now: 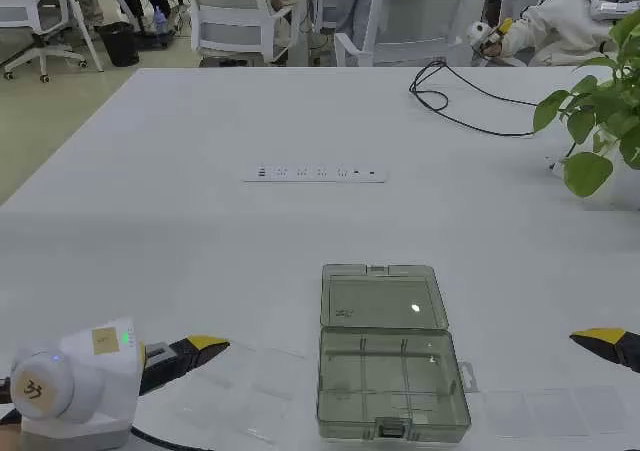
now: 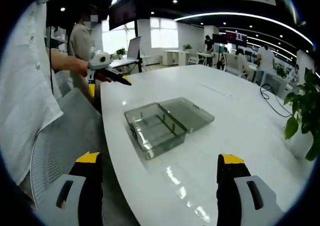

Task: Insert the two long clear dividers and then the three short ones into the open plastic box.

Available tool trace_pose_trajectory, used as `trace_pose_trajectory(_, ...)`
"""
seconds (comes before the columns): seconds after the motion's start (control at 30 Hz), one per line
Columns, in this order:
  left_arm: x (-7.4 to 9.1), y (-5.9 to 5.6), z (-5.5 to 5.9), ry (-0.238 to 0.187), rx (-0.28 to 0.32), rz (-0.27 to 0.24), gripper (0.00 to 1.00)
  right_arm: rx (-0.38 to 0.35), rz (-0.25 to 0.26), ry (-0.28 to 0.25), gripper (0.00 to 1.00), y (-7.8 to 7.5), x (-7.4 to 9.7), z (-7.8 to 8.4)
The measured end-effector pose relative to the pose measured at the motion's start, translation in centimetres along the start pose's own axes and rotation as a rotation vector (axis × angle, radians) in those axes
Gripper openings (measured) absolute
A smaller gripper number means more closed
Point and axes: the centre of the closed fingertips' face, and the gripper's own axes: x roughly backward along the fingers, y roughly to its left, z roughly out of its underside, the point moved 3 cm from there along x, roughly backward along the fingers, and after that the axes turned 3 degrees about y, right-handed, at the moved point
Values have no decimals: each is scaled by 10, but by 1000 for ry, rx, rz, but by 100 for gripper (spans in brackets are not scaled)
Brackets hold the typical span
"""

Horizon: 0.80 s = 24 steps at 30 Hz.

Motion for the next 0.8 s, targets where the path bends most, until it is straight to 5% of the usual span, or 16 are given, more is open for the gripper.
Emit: trace_pose_trajectory(0.8, 0, 0, 0, 3, 1, 4, 100, 3, 1, -7, 95, -2, -1, -3)
